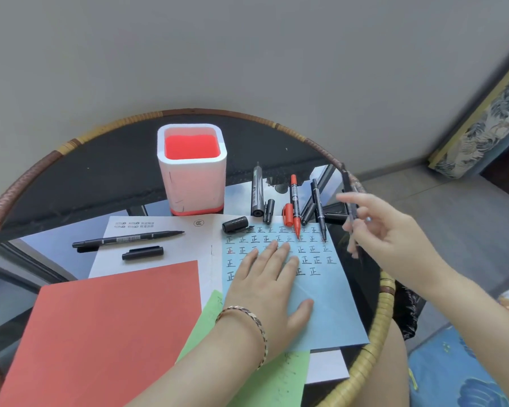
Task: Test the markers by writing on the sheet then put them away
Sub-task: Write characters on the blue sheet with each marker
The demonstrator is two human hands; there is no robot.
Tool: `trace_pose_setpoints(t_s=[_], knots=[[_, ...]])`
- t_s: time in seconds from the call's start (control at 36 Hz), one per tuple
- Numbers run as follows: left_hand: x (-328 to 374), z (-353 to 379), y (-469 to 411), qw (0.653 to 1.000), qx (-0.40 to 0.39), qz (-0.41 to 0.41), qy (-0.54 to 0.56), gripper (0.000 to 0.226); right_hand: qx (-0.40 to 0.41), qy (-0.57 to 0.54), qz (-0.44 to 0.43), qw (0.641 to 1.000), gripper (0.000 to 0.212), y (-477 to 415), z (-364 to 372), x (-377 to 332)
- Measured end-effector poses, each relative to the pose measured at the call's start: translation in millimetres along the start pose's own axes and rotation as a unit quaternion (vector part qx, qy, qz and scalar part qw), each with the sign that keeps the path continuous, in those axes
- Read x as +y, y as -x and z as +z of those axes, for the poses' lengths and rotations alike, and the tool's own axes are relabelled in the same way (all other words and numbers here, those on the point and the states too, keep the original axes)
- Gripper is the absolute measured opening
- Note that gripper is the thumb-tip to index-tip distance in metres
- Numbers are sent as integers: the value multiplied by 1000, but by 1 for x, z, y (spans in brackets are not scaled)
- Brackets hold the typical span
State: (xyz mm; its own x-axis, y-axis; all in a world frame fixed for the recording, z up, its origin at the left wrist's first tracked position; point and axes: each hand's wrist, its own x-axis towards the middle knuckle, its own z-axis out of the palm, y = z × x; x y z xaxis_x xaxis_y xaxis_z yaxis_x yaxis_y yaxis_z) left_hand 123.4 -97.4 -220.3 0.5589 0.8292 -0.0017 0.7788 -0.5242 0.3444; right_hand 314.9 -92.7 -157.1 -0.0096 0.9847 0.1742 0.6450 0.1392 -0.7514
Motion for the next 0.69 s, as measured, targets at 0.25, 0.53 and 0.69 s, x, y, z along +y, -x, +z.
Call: trace_pose_setpoints(t_s=[0.25, 0.53, 0.69], knots=[[1, 0, 0, 1000, 4, 0, -11, 90, 46, -87, 39, 994, 17, 23, 3, -6], [4, -4, 2, 999, 1, 2, -32, 85, 94, -304, 137, 938, 75, 24, 20, 3], [7, 3, 6, 999, 25, 38, -24, 49, 109, -354, 190, 909, 54, 20, 32, -1]])
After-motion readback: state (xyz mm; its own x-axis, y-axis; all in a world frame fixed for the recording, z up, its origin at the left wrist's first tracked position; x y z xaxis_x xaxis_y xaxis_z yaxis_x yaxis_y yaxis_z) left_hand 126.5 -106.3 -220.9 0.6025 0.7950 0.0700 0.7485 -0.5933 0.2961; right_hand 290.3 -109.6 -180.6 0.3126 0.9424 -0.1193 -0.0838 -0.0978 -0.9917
